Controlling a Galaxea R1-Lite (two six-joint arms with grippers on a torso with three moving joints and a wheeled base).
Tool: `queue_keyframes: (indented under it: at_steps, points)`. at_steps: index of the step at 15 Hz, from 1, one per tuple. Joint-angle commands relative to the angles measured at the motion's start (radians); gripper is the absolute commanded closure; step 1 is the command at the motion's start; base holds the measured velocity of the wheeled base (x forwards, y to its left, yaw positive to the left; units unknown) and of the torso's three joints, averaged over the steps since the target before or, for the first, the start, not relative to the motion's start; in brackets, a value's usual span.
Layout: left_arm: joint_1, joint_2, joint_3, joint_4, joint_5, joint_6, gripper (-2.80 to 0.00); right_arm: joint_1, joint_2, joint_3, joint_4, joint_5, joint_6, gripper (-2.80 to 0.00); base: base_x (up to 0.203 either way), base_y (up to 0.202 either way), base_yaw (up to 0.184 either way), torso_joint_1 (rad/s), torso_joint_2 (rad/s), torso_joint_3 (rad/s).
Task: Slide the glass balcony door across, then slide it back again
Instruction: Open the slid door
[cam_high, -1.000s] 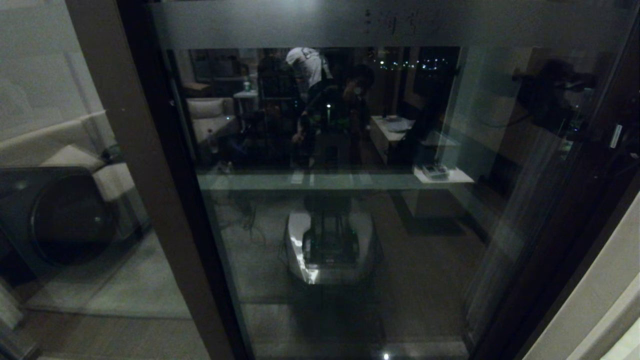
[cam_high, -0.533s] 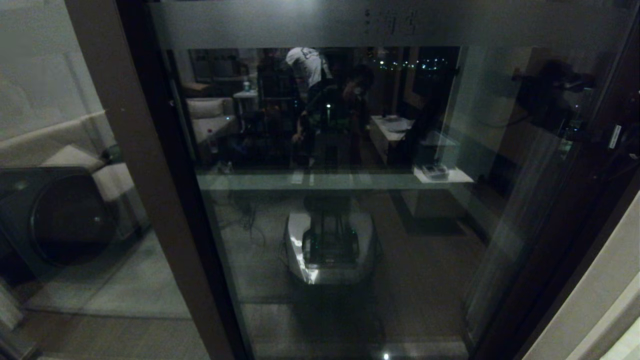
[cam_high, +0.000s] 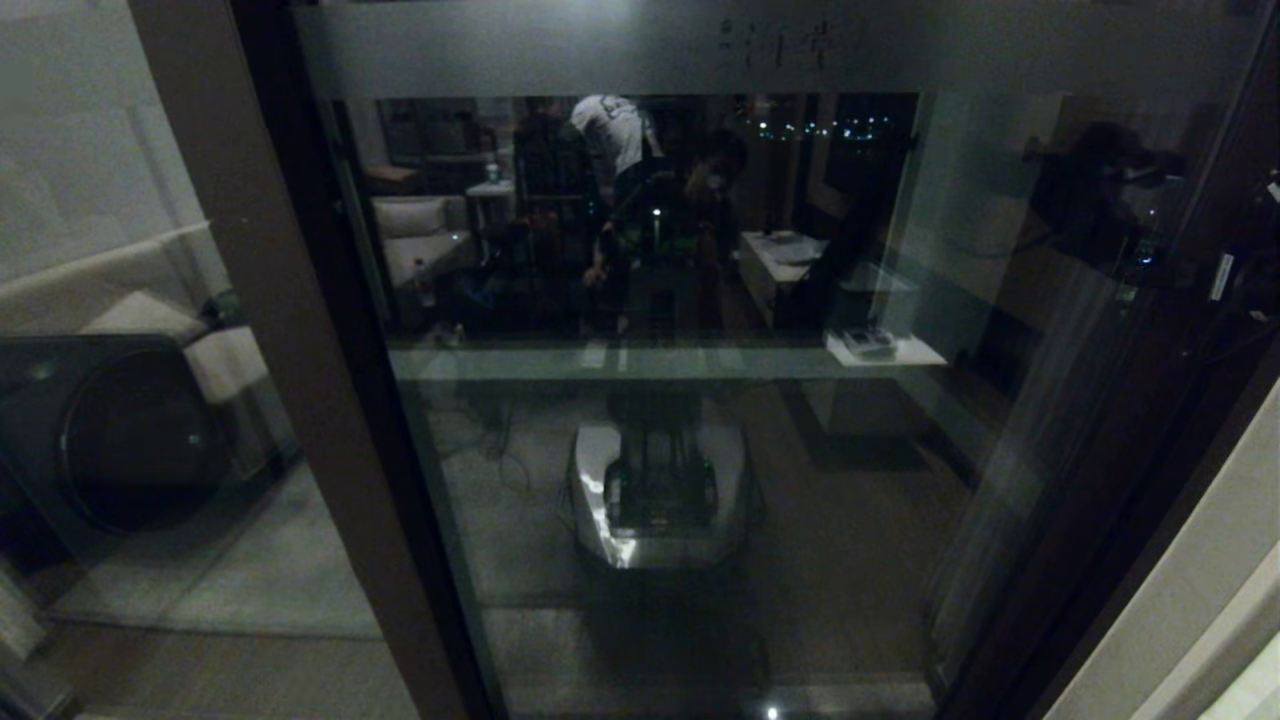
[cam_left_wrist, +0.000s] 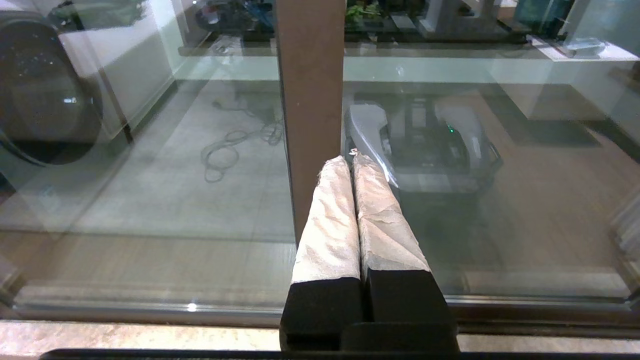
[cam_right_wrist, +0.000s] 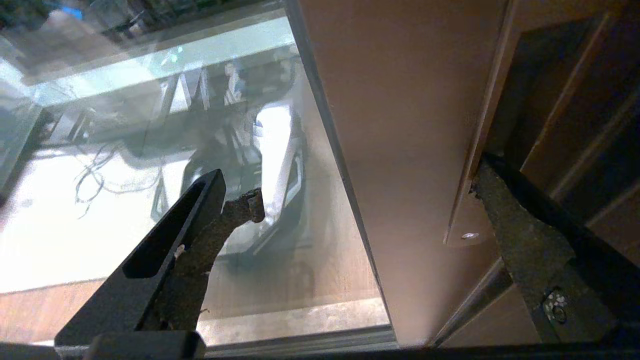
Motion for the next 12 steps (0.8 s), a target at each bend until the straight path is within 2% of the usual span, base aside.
queue_keyframes:
  at_steps: [1, 12]
  points:
    - [0.000, 0.000, 0.000, 0.000, 0.000, 0.000, 0.00, 0.002, 0.005, 0.000, -0.001, 0.003, 0.000, -2.80, 0.000, 0.000, 0.000, 0.000, 0.00, 0.000]
    - [0.000, 0.000, 0.000, 0.000, 0.000, 0.000, 0.00, 0.015, -0.032, 0.060, -0.041, 0.004, -0.001, -2.80, 0.000, 0.000, 0.000, 0.000, 0.00, 0.000]
